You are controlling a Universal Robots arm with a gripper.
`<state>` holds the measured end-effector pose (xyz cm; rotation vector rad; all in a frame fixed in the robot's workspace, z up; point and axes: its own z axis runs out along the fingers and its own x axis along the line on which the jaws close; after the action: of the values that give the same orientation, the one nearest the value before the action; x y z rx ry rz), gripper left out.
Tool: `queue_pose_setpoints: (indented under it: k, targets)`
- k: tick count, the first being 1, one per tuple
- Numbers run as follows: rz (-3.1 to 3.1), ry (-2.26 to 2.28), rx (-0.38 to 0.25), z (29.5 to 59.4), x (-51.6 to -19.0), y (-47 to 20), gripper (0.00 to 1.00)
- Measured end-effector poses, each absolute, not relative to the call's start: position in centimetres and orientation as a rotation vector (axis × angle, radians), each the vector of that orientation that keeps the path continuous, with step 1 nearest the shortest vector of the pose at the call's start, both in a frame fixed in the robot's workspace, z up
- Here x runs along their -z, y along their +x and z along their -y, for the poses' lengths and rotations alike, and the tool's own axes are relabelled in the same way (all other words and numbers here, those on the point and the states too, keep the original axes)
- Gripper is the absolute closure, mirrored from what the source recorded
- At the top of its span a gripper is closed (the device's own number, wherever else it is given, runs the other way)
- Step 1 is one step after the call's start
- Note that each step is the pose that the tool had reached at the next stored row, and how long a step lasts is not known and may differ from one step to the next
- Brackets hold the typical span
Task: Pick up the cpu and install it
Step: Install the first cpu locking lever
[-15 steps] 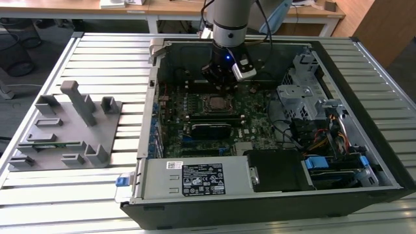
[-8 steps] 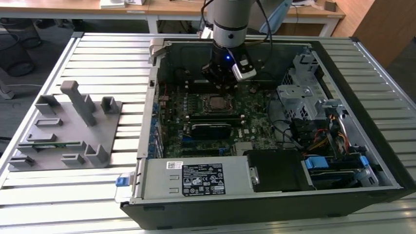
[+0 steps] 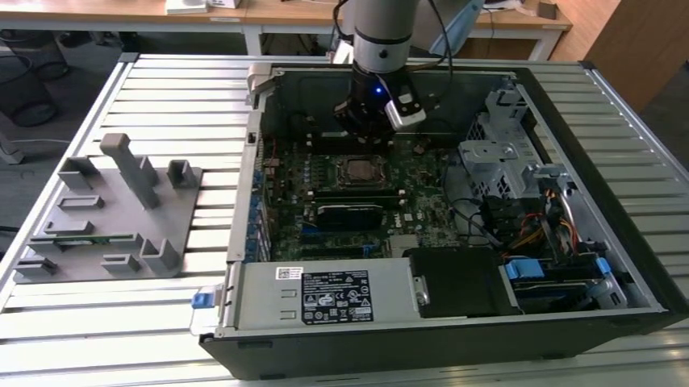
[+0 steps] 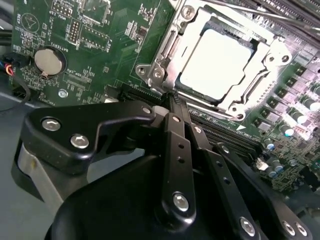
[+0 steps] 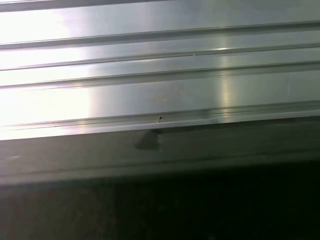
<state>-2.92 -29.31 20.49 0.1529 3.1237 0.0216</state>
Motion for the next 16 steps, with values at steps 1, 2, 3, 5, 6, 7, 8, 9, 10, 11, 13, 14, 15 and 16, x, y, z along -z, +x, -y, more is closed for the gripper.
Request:
queue_pose_setpoints:
  k: [1, 2, 3, 5, 6, 7, 8, 9, 10, 11, 13, 14, 15, 16]
  targets:
    - [-3.124, 0.153, -0.021, 29.38, -20.50, -2.92, 0.89]
    - [-3.124, 0.153, -0.021, 29.44, -20.49, -2.92, 0.89]
    - [-3.124, 0.153, -0.022, 29.46, -20.49, -2.92, 0.89]
    - [-3.124, 0.153, -0.021, 29.52, -20.50, -2.93, 0.89]
    - [-3.124, 0.153, -0.021, 29.58, -20.50, -2.93, 0.89]
    - [-3.124, 0.153, -0.021, 29.64, -20.50, -2.93, 0.89]
    - [-3.124, 0.153, -0.021, 29.68, -20.49, -2.93, 0.89]
    - [-3.124, 0.153, -0.022, 29.74, -20.49, -2.93, 0.89]
    - [-3.124, 0.153, -0.023, 29.80, -20.50, -2.93, 0.89]
    - [-3.124, 0.153, -0.023, 29.85, -20.49, -2.92, 0.89]
    - [-3.124, 0.153, -0.024, 29.96, -20.49, -2.92, 0.89]
    - [-3.124, 0.153, -0.024, 30.02, -20.49, -2.93, 0.89]
    - [-3.124, 0.153, -0.024, 30.10, -20.49, -2.93, 0.89]
    - [-3.124, 0.153, -0.024, 30.18, -20.49, -2.93, 0.89]
